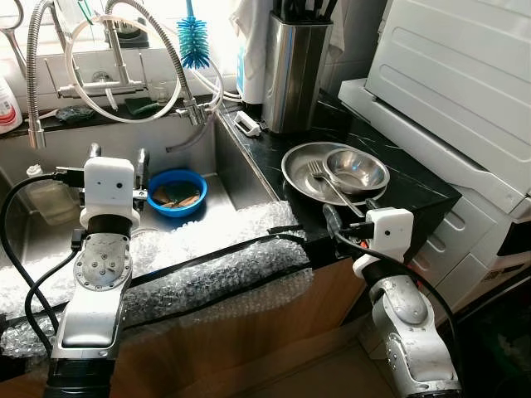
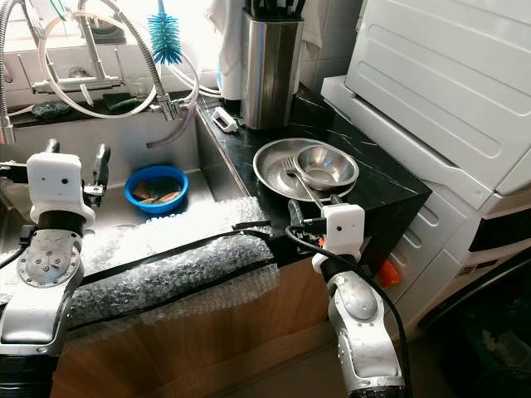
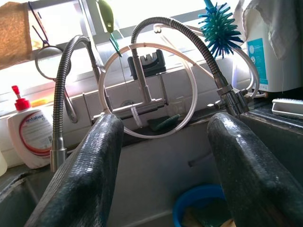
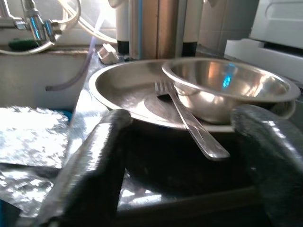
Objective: Kitchen organization
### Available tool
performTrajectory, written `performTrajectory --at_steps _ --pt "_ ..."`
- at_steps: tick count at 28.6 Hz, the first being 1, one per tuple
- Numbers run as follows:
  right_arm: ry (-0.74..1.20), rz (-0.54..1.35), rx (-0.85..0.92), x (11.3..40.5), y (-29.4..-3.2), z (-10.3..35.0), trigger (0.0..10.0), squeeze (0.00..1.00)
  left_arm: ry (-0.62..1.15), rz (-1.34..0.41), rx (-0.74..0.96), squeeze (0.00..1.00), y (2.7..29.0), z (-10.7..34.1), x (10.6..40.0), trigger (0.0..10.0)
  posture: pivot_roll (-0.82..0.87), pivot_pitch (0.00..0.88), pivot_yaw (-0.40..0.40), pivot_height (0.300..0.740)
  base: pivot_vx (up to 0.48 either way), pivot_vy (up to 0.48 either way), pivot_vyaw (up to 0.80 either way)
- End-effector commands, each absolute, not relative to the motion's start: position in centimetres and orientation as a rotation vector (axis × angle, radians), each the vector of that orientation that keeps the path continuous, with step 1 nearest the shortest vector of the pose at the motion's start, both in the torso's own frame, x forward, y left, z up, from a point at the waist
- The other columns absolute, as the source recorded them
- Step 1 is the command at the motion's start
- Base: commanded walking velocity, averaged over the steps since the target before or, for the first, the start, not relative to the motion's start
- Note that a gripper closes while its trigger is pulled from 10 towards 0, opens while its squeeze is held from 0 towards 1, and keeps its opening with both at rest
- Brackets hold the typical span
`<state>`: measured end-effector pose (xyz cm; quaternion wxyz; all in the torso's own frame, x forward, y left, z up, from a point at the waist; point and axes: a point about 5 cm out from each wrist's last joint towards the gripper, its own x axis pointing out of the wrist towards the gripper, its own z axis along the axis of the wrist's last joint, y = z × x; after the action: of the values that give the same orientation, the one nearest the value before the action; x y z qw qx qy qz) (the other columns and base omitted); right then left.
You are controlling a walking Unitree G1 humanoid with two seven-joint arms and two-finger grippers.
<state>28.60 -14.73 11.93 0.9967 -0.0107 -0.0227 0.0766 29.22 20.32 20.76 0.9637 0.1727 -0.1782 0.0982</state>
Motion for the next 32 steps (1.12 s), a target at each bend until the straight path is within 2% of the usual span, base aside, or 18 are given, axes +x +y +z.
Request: performTrajectory --at_steps 1,3,4,6,7,11,13,14,16,18,20,21,22,23,24,25,27,32 --pt "-0.030 0.138 -0.037 28.90 -15.05 11.87 3.1 0.00 -0.382 0.202 0.363 0.00 20.32 21.21 29.06 10.0 -0.04 0.000 -0.071 0.740 0.000 0.000 0.00" --pt "-0.031 0.132 -0.035 28.92 -15.13 11.86 4.4 0.00 -0.383 0.203 0.365 0.00 20.36 21.22 29.07 10.0 -0.04 0.000 -0.071 0.740 0.000 0.000 0.00" --pt "-0.032 0.130 -0.034 28.93 -15.15 11.85 6.4 0.00 -0.383 0.203 0.365 0.00 20.38 21.21 29.06 10.0 -0.04 0.000 -0.071 0.740 0.000 0.000 0.00" --pt "-0.030 0.121 -0.042 28.96 -15.25 11.79 9.5 0.00 -0.383 0.208 0.373 0.00 20.44 21.20 29.06 10.0 -0.04 0.000 -0.071 0.740 0.000 0.000 0.00" --pt "-0.028 0.107 -0.043 28.98 -15.40 11.72 10.0 0.00 -0.383 0.211 0.378 0.00 20.48 21.18 29.08 10.0 -0.04 0.000 -0.072 0.740 0.000 0.000 0.00" --pt "-0.025 0.101 -0.038 29.00 -15.48 11.68 10.0 0.00 -0.383 0.210 0.377 0.00 20.47 21.18 29.09 10.0 -0.04 0.000 -0.072 0.740 0.000 0.000 0.00" --pt "-0.025 0.101 -0.038 29.01 -15.48 11.67 9.2 0.00 -0.382 0.209 0.377 0.00 20.47 21.16 29.10 10.0 -0.04 0.000 -0.072 0.740 0.000 0.000 0.00" --pt "-0.024 0.102 -0.041 29.02 -15.47 11.66 6.6 0.00 -0.382 0.207 0.378 0.00 20.47 21.14 29.11 10.0 -0.04 0.000 -0.072 0.740 0.000 0.000 0.00" --pt "-0.023 0.101 -0.040 29.02 -15.47 11.65 6.6 0.00 -0.382 0.208 0.378 0.00 20.47 21.14 29.11 10.0 -0.04 0.000 -0.072 0.740 0.000 0.000 0.00" --pt "-0.024 0.094 -0.041 29.03 -15.56 11.65 7.6 0.00 -0.383 0.209 0.378 0.00 20.47 21.14 29.11 10.0 -0.03 0.000 -0.072 0.740 0.000 0.000 0.00" --pt "-0.025 0.090 -0.041 29.02 -15.62 11.64 7.4 0.00 -0.383 0.209 0.377 0.00 20.48 21.15 29.12 10.0 -0.03 0.000 -0.072 0.740 0.000 0.000 0.00" --pt "-0.023 0.088 -0.043 28.93 -15.69 11.57 5.8 0.00 -0.382 0.208 0.377 0.00 20.48 21.12 29.16 10.0 -0.04 0.000 -0.071 0.740 0.000 0.000 0.00" --pt "-0.022 0.086 -0.041 28.89 -15.72 11.52 3.5 0.00 -0.380 0.207 0.376 0.00 20.43 21.07 29.20 10.0 -0.04 0.000 -0.071 0.740 0.000 0.000 0.00" --pt "-0.021 0.086 -0.040 28.89 -15.72 11.51 3.5 0.00 -0.379 0.206 0.375 0.00 20.41 21.05 29.22 10.0 -0.04 0.000 -0.070 0.740 0.000 0.000 0.00" --pt "-0.022 0.086 -0.040 28.90 -15.70 11.53 1.1 0.00 -0.380 0.199 0.377 0.00 20.29 21.03 29.24 10.0 -0.04 0.000 -0.069 0.740 0.000 0.000 0.00" --pt "-0.023 0.086 -0.041 28.90 -15.70 11.53 0.5 0.00 -0.380 0.197 0.377 0.00 20.26 21.03 29.25 10.0 -0.04 0.000 -0.069 0.740 0.000 0.000 0.00" --pt "-0.022 0.086 -0.041 28.90 -15.70 11.51 0.0 0.00 -0.380 0.199 0.377 0.00 20.28 21.03 29.25 10.0 -0.04 0.000 -0.069 0.740 0.000 0.000 0.00" --pt "-0.022 0.089 -0.038 28.93 -15.67 11.52 0.0 0.00 -0.380 0.201 0.377 0.00 20.30 21.05 29.27 10.0 -0.04 0.000 -0.069 0.740 0.000 0.000 0.00"
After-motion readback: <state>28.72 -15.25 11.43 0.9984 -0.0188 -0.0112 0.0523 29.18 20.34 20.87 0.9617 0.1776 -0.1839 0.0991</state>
